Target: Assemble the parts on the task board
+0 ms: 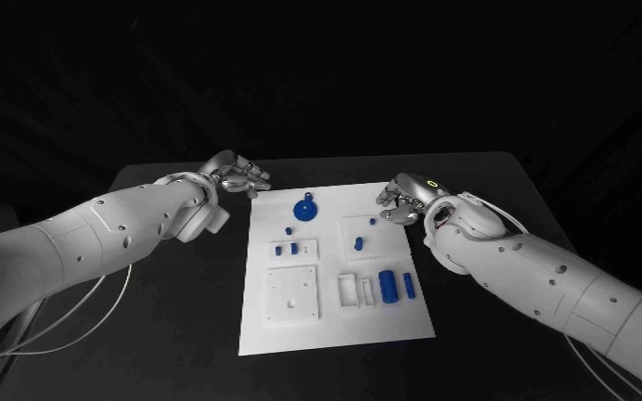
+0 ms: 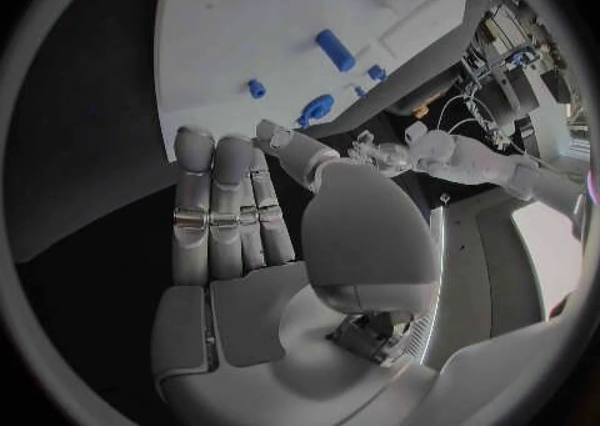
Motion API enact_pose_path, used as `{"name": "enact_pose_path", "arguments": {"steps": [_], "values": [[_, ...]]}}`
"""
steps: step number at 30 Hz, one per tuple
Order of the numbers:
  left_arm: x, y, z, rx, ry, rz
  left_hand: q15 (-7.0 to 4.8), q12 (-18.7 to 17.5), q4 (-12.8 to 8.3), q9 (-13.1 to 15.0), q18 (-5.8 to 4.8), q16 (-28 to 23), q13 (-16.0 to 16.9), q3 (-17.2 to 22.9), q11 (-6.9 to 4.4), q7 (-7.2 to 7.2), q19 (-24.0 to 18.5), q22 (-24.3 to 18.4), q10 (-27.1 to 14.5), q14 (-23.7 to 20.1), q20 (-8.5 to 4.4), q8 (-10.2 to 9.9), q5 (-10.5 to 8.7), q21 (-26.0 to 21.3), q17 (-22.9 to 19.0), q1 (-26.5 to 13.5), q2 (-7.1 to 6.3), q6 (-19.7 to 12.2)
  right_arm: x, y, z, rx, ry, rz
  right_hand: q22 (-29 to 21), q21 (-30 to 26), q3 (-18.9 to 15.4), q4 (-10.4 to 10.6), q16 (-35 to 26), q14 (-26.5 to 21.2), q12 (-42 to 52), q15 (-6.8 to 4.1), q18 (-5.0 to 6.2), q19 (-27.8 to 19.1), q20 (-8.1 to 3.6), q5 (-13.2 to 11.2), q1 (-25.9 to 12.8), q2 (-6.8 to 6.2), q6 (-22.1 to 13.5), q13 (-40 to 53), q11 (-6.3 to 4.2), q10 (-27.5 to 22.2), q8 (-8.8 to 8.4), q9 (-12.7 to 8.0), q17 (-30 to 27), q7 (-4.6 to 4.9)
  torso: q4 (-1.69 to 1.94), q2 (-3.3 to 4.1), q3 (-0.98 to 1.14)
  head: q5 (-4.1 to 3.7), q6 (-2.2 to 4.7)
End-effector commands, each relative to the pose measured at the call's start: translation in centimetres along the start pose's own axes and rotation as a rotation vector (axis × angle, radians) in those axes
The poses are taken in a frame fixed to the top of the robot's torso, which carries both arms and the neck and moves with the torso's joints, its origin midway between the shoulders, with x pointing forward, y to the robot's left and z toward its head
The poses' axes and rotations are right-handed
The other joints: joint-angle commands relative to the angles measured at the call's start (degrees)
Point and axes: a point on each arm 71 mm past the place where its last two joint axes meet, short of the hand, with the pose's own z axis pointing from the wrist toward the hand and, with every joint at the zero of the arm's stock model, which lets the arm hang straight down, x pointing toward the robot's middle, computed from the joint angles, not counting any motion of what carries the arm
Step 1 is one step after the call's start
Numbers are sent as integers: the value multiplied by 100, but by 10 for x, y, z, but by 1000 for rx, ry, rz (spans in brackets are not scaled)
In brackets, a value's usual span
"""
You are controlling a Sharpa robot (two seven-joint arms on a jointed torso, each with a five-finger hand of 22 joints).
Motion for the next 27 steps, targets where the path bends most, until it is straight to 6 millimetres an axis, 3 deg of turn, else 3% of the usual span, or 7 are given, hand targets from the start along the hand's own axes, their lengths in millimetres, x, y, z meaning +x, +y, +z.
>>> {"name": "enact_pose_path", "arguments": {"steps": [1, 5, 6, 11, 15, 21, 27], "values": [[1, -8, -4, 41, -30, -234, 142, -13, 30, 4, -112, -755, -8, -111, 57, 31, -220, -449, -109, -85, 127, -17, -5, -211, -396, -26, 48, -49, 6, 9, 3, -44, 50, -130, 210, -57, -70, -23, 43, -20, -24, 42, 81, 16, 36, -34, -70, -20, 10, -8, 2, -66, 4, 6, -67, -6, 13, 7, -7, -5, -12], [5, -17, -12, 77, -8, -301, 334, -13, -8, 3, -57, -2101, -10, -236, 121, 44, -545, -1561, -236, 128, 344, -18, 54, -189, -1039, 55, 108, -83, 12, 17, 5, -58, 65, -184, 209, -125, -136, -84, 118, -38, -23, 71, 93, 27, 65, -39, -91, 7, 17, -7, -4, -68, 4, 6, -186, -22, 22, 11, -29, -30, -18], [6, -18, -14, 85, -2, -312, 429, -22, -33, 1, -88, -2153, -13, -253, 141, 46, -724, -1812, -279, -104, 424, -23, 72, -209, -1203, 68, 100, -99, 13, 19, 5, -58, 68, -198, 209, -125, -136, -84, 118, -38, -23, 71, 93, 27, 65, -39, -91, 7, 17, -7, -4, -68, 4, 6, -186, -22, 26, 12, -36, -45, -18], [10, -25, -22, 112, 23, -344, 573, -19, -134, 5, -42, -2178, -13, -277, 165, 54, -923, -2950, -319, -396, 603, -15, 100, -177, -1820, 64, 149, -121, 16, 22, 7, -53, 73, -259, 204, -213, -165, -127, 171, -61, -24, 84, 113, 23, 80, -4, -101, -17, 13, -8, 9, -92, 3, 5, -270, -6, 17, 4, -23, -47, -15], [12, -28, -27, 126, 35, -357, 658, -18, -201, 4, -21, -2173, -11, -317, 183, 55, -890, -3759, -340, -654, 675, -18, 116, -176, -1862, 69, 196, -137, 19, 25, 8, -50, 74, -297, 199, -255, -155, -132, 188, -64, -23, 111, 167, 26, 126, -2, -119, -53, 10, -7, 18, -106, 3, 4, -328, 3, 16, 6, -20, -44, -11], [15, -32, -31, 145, 45, -367, 657, -19, -266, 4, -18, -2177, -14, -375, 190, 59, -741, -4351, -369, -660, 672, -15, 128, -156, -1868, 56, 227, -147, 27, 29, 8, -49, 89, -348, 199, -285, -114, -128, 215, -65, -23, 122, 202, 35, 153, -43, -127, -66, 12, -7, 15, -89, 1, 3, -389, 0, 13, 9, -13, -35, -18], [17, -35, -33, 159, 49, -380, 631, -26, -305, 1, -46, -2175, -15, -396, 188, 69, -658, -4528, -344, -577, 633, -23, 127, -134, -1868, 46, 252, -128, 34, 31, 9, -48, 106, -375, 203, -279, -50, -113, 236, -75, -22, 111, 204, 48, 143, -84, -128, -47, 55, -7, 8, -66, 4, 5, -420, -10, 5, 17, -7, -37, -21]]}}
